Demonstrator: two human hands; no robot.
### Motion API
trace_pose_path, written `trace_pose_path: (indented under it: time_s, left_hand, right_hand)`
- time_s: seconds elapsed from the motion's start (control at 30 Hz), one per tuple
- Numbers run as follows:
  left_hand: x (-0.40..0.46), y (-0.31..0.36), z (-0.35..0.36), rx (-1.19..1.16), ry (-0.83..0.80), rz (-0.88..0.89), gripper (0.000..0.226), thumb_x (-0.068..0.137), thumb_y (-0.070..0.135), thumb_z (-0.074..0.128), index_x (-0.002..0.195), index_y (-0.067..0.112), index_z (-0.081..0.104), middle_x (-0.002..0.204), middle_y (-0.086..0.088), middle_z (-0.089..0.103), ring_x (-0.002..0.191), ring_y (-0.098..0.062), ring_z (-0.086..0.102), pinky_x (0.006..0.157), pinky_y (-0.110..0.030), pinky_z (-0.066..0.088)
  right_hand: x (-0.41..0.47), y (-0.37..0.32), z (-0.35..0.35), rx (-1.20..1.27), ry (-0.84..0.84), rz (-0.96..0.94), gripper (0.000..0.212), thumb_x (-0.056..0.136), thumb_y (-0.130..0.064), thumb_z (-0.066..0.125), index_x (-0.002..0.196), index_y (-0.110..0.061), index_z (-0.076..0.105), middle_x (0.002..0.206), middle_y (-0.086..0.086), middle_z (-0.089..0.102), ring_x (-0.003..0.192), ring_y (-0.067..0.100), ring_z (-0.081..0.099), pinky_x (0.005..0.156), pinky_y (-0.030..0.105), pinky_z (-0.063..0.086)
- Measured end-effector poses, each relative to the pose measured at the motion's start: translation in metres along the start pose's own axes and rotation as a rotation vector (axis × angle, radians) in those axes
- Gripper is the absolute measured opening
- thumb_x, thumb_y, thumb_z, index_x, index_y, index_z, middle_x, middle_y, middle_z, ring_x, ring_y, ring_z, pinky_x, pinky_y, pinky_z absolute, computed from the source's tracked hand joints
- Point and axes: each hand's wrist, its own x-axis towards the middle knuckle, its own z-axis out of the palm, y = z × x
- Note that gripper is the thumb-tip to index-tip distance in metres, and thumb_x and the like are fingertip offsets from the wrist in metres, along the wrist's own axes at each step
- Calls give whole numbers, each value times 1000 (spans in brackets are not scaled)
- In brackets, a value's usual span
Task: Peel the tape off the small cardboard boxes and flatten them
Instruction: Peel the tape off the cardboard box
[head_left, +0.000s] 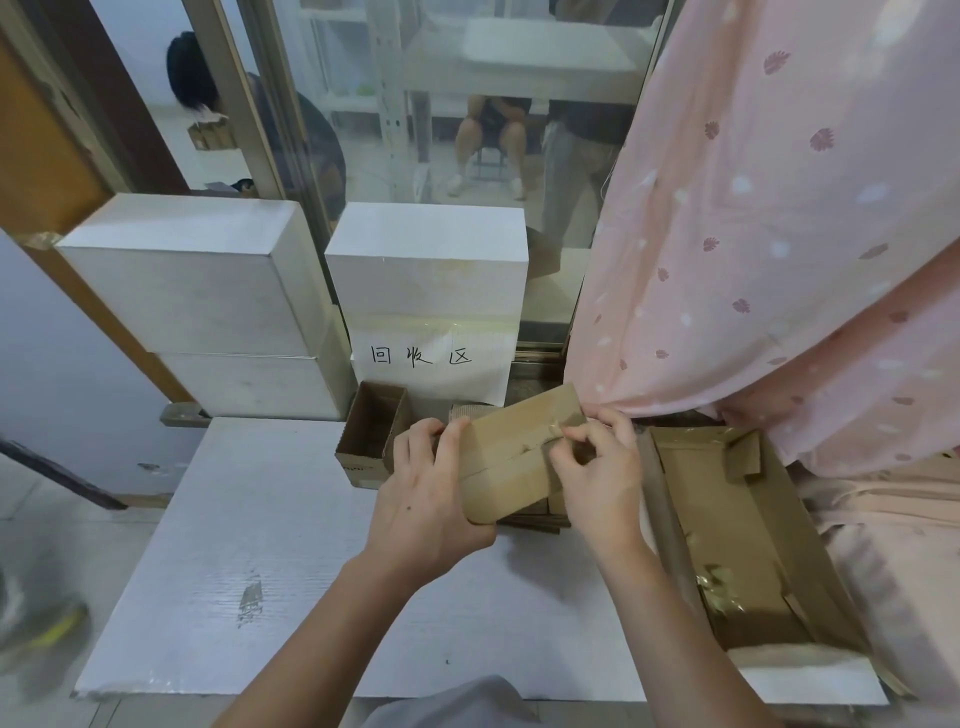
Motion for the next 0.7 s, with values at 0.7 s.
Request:
trace_pose_path:
  time_s: [0.7]
  left_hand:
    - [-3,-12,-3,9,-1,16,115,57,51,86,152,31,24,138,8,21,130,-17,28,70,-23,45]
  right_hand:
    - [-1,-3,2,63,-66,16,14,85,-7,79,98,-12,76,117,-7,57,106,-15,50,87,-2,34]
